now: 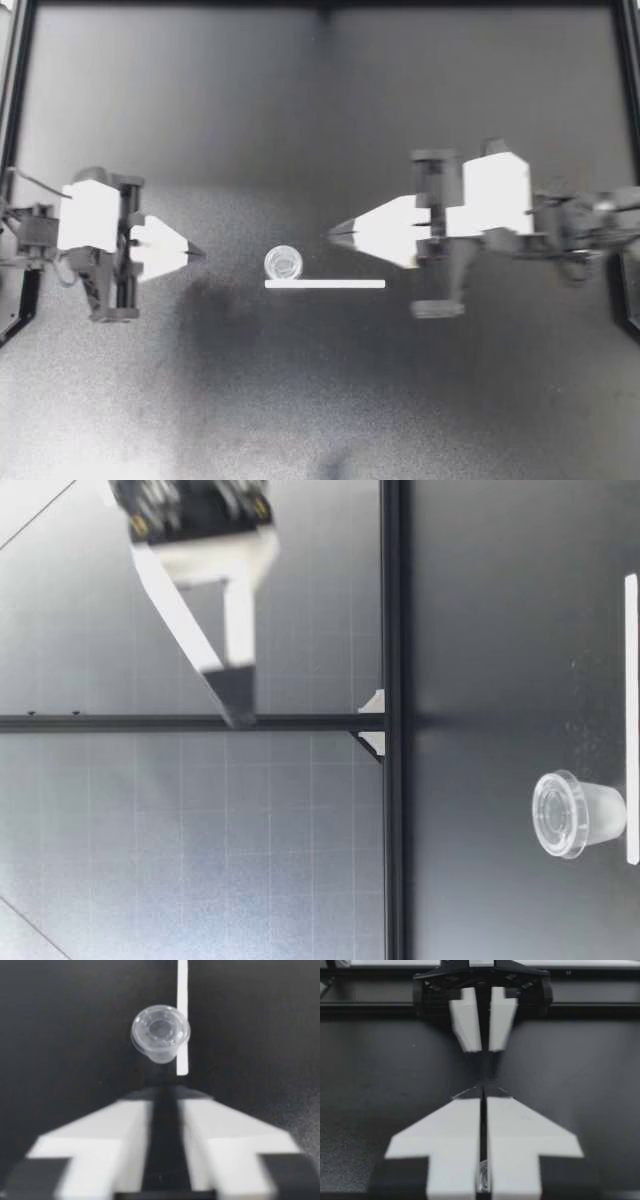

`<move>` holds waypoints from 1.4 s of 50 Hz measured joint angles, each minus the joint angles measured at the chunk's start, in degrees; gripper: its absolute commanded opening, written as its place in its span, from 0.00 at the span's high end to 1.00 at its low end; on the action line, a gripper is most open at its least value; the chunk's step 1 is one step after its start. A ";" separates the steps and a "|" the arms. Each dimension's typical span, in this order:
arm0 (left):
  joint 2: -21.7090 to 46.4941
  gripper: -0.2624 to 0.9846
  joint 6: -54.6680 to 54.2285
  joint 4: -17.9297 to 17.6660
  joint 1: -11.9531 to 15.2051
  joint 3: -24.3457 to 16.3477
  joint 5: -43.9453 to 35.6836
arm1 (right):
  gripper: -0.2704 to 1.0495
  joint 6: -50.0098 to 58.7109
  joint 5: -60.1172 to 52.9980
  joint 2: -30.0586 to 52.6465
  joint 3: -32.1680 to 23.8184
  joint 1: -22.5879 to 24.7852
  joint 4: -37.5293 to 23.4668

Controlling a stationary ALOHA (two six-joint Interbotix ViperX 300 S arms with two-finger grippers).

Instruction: Pick up the plastic cup and open its lid.

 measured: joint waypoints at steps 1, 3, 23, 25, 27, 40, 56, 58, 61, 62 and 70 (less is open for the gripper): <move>0.44 0.40 -0.09 0.00 0.00 -0.09 -0.18 | 0.94 0.09 0.09 0.62 -0.35 0.00 0.00; 1.41 0.33 -0.18 0.00 0.00 -0.44 -0.44 | 0.94 0.09 0.35 1.67 -1.05 0.00 0.00; 17.58 0.33 0.44 0.09 0.00 -4.75 -12.30 | 0.94 0.09 8.44 10.02 -7.03 0.00 0.00; 19.25 0.33 0.26 0.09 0.00 -5.01 -14.06 | 0.94 0.09 9.49 10.99 -7.65 0.00 0.00; 20.83 0.33 0.18 0.09 0.00 -5.36 -15.38 | 0.94 0.09 10.28 11.69 -8.26 0.00 0.00; 26.98 0.33 0.00 0.18 0.00 -8.26 -18.72 | 0.94 0.09 14.33 14.59 -10.81 -0.09 0.00; 30.23 0.34 0.00 0.18 0.00 -10.81 -19.25 | 0.94 0.26 15.29 17.67 -11.78 -0.09 0.00; 30.59 0.34 0.00 0.18 0.00 -11.07 -19.34 | 0.94 0.26 15.38 17.93 -11.78 -0.09 0.00; 30.85 0.34 -0.09 0.18 0.00 -11.25 -19.34 | 0.94 0.26 15.56 18.19 -11.78 -0.09 0.00; 31.03 0.34 0.00 0.18 0.00 -11.34 -19.34 | 0.94 0.26 15.64 18.28 -11.78 -0.18 0.00; 31.73 0.34 0.00 0.18 0.00 -11.87 -19.34 | 0.94 0.35 16.08 19.34 -12.04 -0.09 0.00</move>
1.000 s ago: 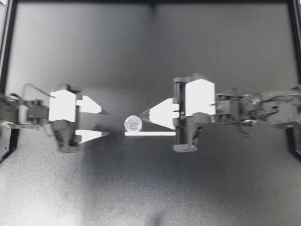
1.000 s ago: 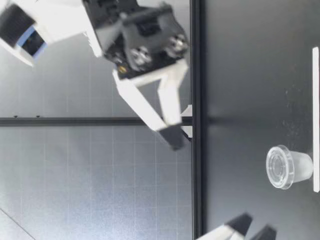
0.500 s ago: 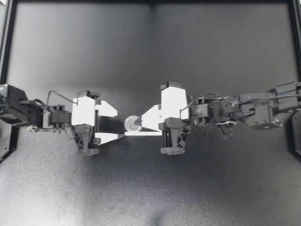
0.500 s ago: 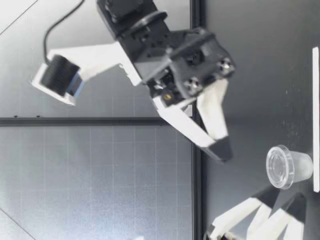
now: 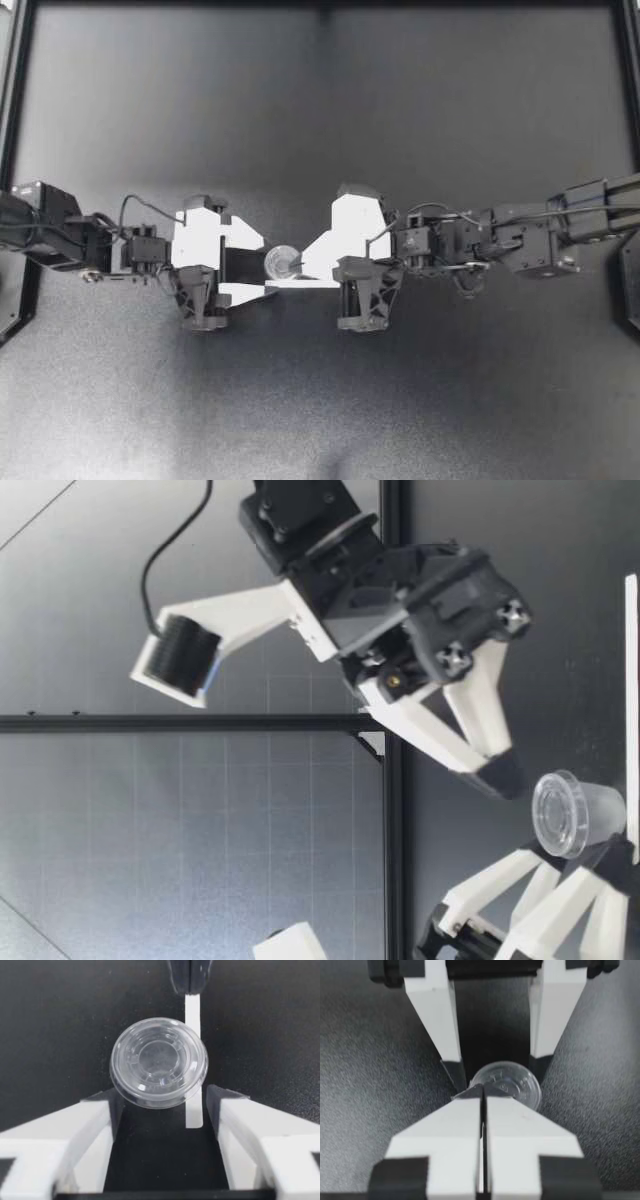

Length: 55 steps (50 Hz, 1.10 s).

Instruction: Pick up the plastic cup and open its lid.

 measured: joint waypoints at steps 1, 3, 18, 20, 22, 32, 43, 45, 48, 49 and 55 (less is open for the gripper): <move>0.09 0.34 0.00 0.00 0.00 -0.09 0.00 | 0.94 0.00 0.00 0.18 -0.09 0.00 0.00; 0.26 0.34 0.09 0.00 0.00 -0.18 0.00 | 0.94 0.00 0.09 0.53 -0.18 0.00 0.00; 1.76 0.34 0.35 0.18 0.00 -1.32 0.00 | 0.94 0.18 0.88 1.93 -0.70 -0.35 0.00; 1.76 0.34 0.35 0.18 0.00 -1.41 0.00 | 0.94 0.26 1.05 2.02 -0.70 -0.44 0.00; 1.85 0.34 0.35 0.18 0.00 -1.49 0.00 | 0.94 0.18 1.49 2.11 -0.70 -0.62 0.00; 1.85 0.34 0.44 0.09 0.00 -1.85 0.00 | 0.94 0.35 3.52 2.37 -0.70 -0.62 0.00; 1.85 0.38 0.70 0.00 0.00 -2.11 0.00 | 0.94 0.44 3.87 2.81 -0.70 -0.70 0.09; 1.85 0.39 0.70 0.09 0.00 -2.29 0.09 | 0.94 0.44 3.87 2.99 -0.70 -0.70 0.00; 1.85 0.39 0.62 0.26 0.00 -2.72 0.35 | 0.94 0.44 3.87 3.43 -0.88 -0.70 0.09; 1.93 0.39 0.62 0.35 0.00 -2.81 0.44 | 0.94 0.53 3.87 3.52 -0.88 -0.70 0.09; 2.29 0.39 0.62 1.05 0.00 -3.69 1.76 | 0.94 0.53 3.96 3.87 -1.14 -0.70 0.09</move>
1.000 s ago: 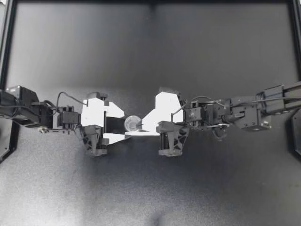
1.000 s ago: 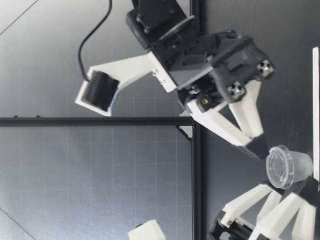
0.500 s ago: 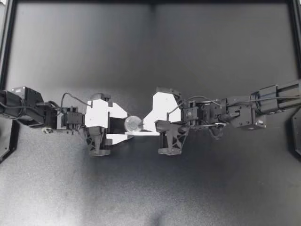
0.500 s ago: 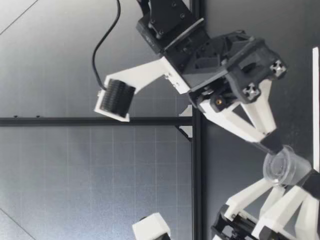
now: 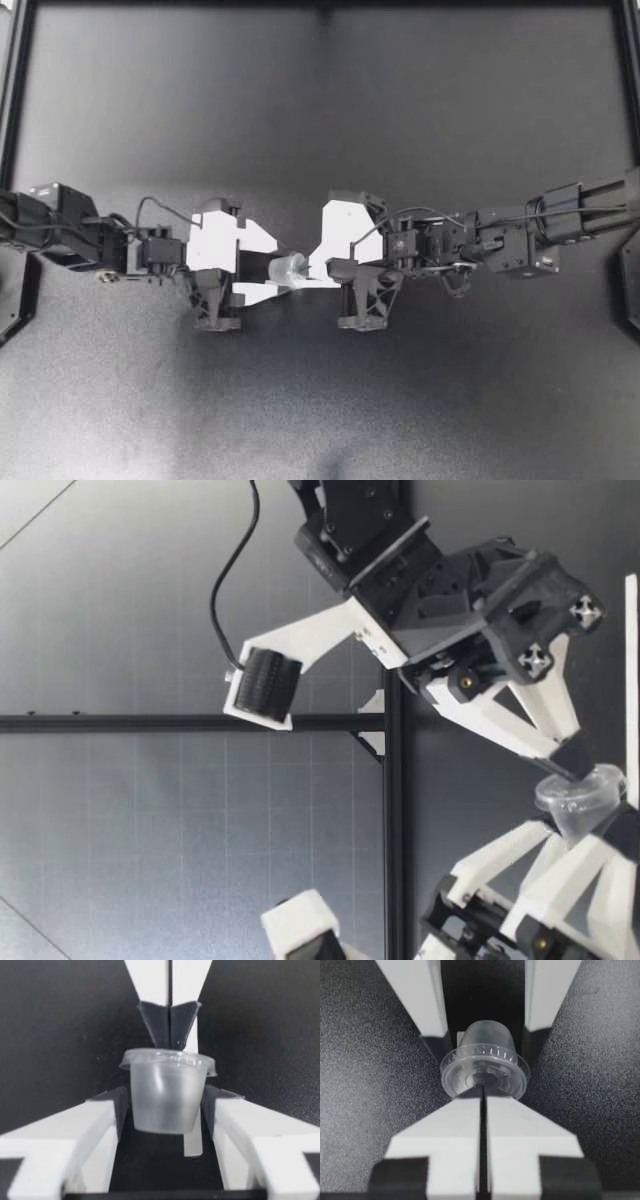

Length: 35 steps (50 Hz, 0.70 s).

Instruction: Pick up the plastic cup and open its lid.

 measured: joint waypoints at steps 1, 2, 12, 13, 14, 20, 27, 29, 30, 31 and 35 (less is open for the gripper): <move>0.09 0.39 0.00 0.00 0.00 -0.18 0.26 | 0.94 0.00 0.00 0.00 -0.09 0.00 0.00; 0.18 0.39 0.00 0.00 0.00 -0.26 0.44 | 0.94 0.00 -0.09 0.09 -0.18 0.00 0.00; 0.53 0.40 -0.09 0.18 0.00 -0.97 0.97 | 0.94 0.00 0.00 0.09 -0.26 0.00 0.00; 0.53 0.41 -0.09 0.18 -0.09 -0.97 1.05 | 0.94 0.00 0.00 0.00 -0.26 0.00 0.00; 0.53 0.42 -0.18 0.18 0.00 -0.97 1.05 | 0.94 0.00 -0.09 0.09 -0.26 0.00 0.00; 0.53 0.52 -0.18 0.26 -0.09 -0.97 1.05 | 0.94 0.00 0.00 0.09 -0.35 0.00 0.00; 0.53 0.65 -0.26 0.35 -0.09 -0.97 1.05 | 0.94 0.00 0.00 -0.09 -0.26 0.00 0.00; 0.53 0.67 -0.26 0.35 -0.09 -0.97 1.14 | 0.94 0.00 -0.09 -0.53 0.09 0.00 0.00; 0.53 0.68 -0.26 0.35 -0.18 -0.97 1.05 | 0.94 -0.09 -0.18 -0.97 0.35 0.00 0.00; 0.53 0.68 -0.26 0.35 -0.18 -0.97 1.05 | 0.94 -0.09 -0.18 -1.41 0.62 0.00 0.00; 0.53 0.68 -0.26 0.35 -0.18 -0.88 0.70 | 0.94 -0.26 -0.53 -3.96 2.02 0.00 0.00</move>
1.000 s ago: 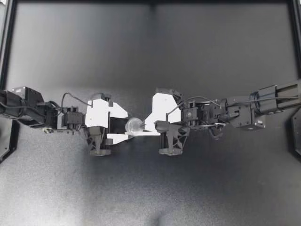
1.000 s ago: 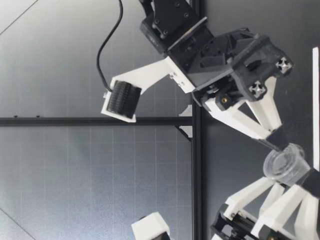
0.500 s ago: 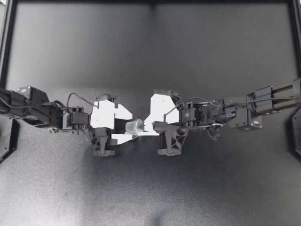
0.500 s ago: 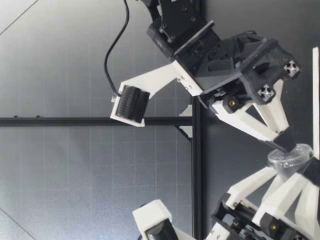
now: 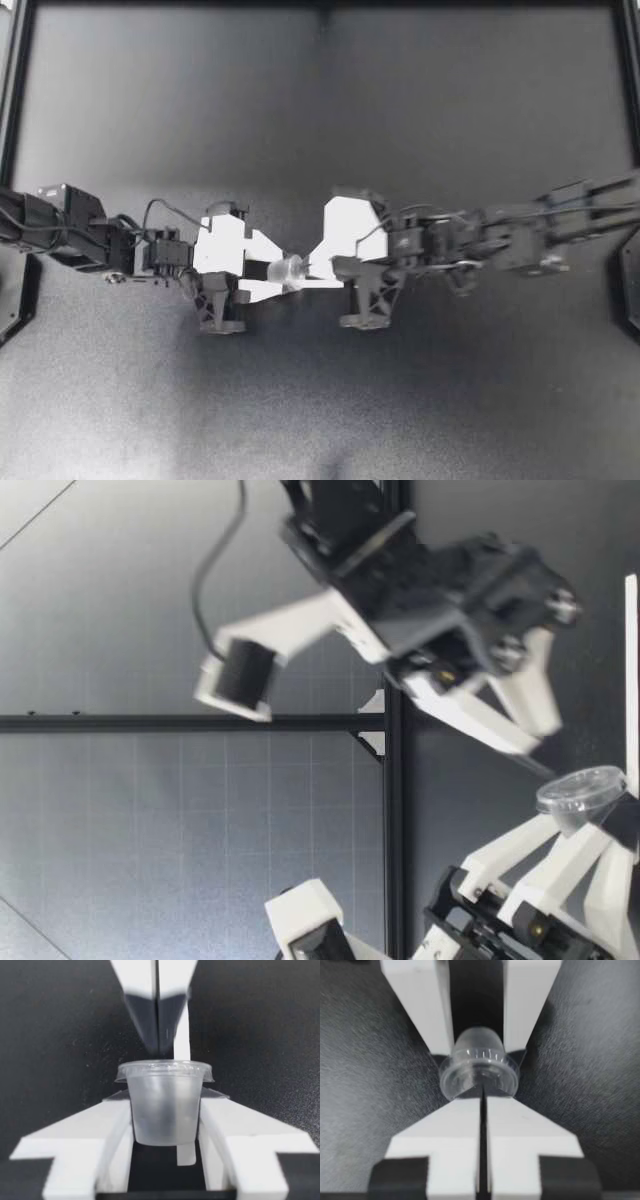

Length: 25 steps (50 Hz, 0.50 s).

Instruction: Pick up the plastic cup and open its lid.

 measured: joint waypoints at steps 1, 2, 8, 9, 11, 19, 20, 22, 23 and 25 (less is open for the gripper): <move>-0.09 0.68 0.00 0.00 0.00 0.00 0.00 | 0.94 0.00 0.00 -0.70 0.44 0.00 0.00; -0.09 0.68 0.00 0.00 0.00 0.09 -0.09 | 0.94 0.00 -0.09 -1.41 0.88 0.00 0.00; -0.70 0.68 -0.26 -0.18 0.09 0.53 -1.93 | 0.94 -0.53 -2.72 -7.38 4.83 0.00 0.00; -1.05 0.68 -0.18 -0.18 0.09 0.62 -2.37 | 0.94 -0.35 -3.60 -8.44 5.54 0.00 0.00; -1.49 0.68 -0.35 -0.18 0.09 0.70 -3.43 | 0.94 -0.53 -5.45 -10.55 6.86 -0.09 -0.09; -2.55 0.68 -1.67 -0.18 0.09 1.23 -11.16 | 0.92 -2.72 -14.50 -18.37 12.92 0.00 -1.67; -2.64 0.68 -1.93 -0.18 0.09 1.23 -12.48 | 0.91 -3.25 -15.47 -19.16 13.71 0.00 -2.11; -2.64 0.68 -2.37 -0.18 0.09 1.23 -14.77 | 0.90 -5.01 -17.75 -20.65 15.47 -0.09 -2.90; -2.64 0.68 -2.46 -0.18 0.09 1.23 -15.82 | 0.89 -5.71 -18.46 -21.27 16.00 -0.09 -3.16; -2.55 0.68 -2.90 -0.18 0.09 1.23 -18.02 | 0.87 -7.38 -19.60 -22.32 16.96 -0.09 -3.34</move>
